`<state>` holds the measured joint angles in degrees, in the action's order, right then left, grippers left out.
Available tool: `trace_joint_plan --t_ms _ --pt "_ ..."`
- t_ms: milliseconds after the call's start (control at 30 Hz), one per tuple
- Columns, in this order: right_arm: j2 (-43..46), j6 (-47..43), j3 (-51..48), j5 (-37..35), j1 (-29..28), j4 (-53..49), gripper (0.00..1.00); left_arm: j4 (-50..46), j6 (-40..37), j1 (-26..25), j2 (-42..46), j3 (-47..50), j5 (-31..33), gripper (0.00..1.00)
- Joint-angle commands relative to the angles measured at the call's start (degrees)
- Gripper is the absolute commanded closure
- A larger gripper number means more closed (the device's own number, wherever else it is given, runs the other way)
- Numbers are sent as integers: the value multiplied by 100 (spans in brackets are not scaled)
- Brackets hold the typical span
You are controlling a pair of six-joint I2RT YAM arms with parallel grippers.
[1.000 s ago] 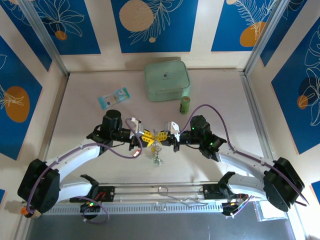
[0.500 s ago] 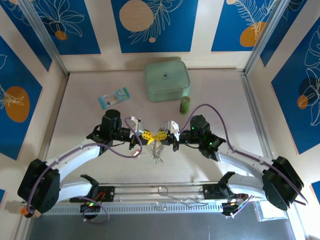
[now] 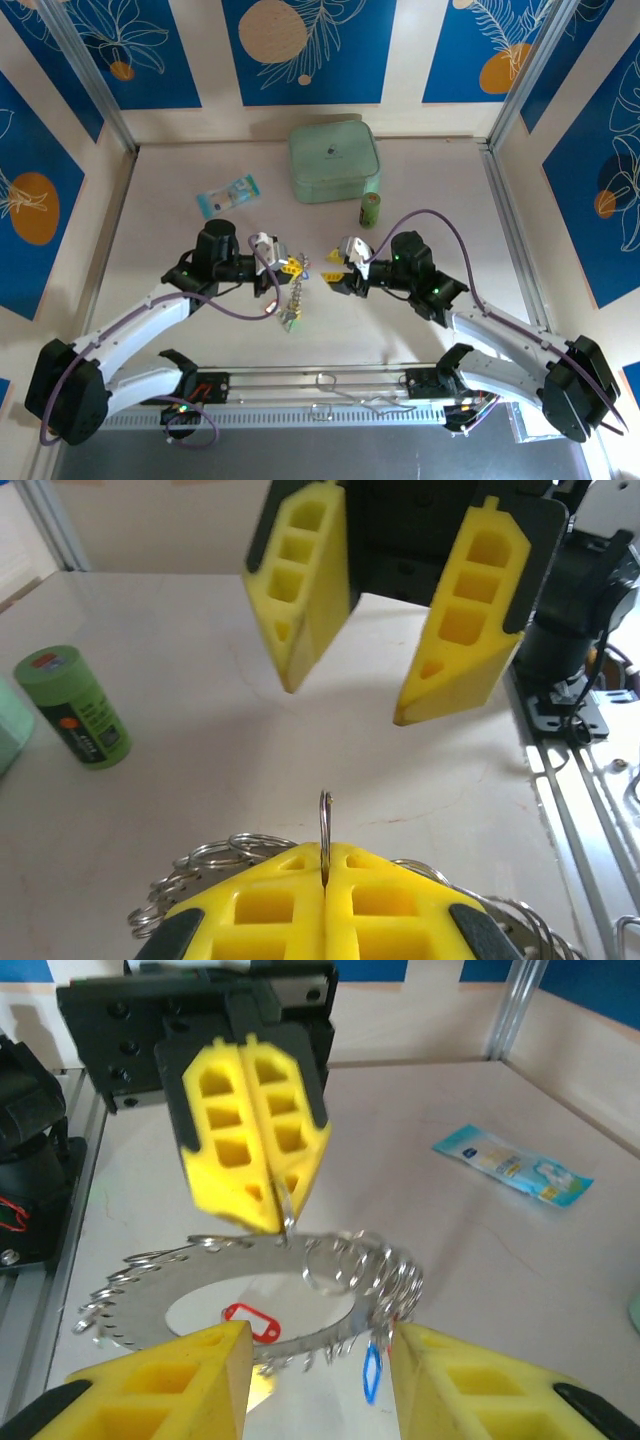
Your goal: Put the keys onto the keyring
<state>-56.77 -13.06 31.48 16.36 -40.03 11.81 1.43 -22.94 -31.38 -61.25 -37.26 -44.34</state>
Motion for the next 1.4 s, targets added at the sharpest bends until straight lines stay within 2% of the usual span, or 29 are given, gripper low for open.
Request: trace_joint_plan --t_ms 0,300,400,500,567,700,867,967,1167,1367 --pt "61 -30 112 -141 -48 -398 59 -474 -234 -59 163 -353 383 100" --pt "184 216 315 -164 -14 -541 60 -543 233 -31 549 -833 775 100" --pt "98 316 293 -263 -20 -522 60 -947 195 34 514 -1120 1388 100" --pt "-167 714 318 -982 -124 -432 61 -1352 -1 122 440 -1316 2240 100" --pt "-446 857 435 -1137 -237 -574 61 -1436 -59 228 429 -1331 2845 100" --pt "-1092 638 559 -1503 -811 -590 59 -1278 -36 465 578 -1135 3562 100" --pt "-2175 1145 498 -1592 -1306 456 55 -754 -10 819 799 -716 4434 100" --pt "-2857 1042 652 -1856 -1605 751 54 -603 -220 861 835 -555 4870 100" --pt "-4045 431 1160 -1984 -2120 1158 54 -70 -292 943 871 -160 5127 100" --pt "-4638 -129 1169 -1859 -2278 1904 57 276 -244 1047 875 179 4988 100"
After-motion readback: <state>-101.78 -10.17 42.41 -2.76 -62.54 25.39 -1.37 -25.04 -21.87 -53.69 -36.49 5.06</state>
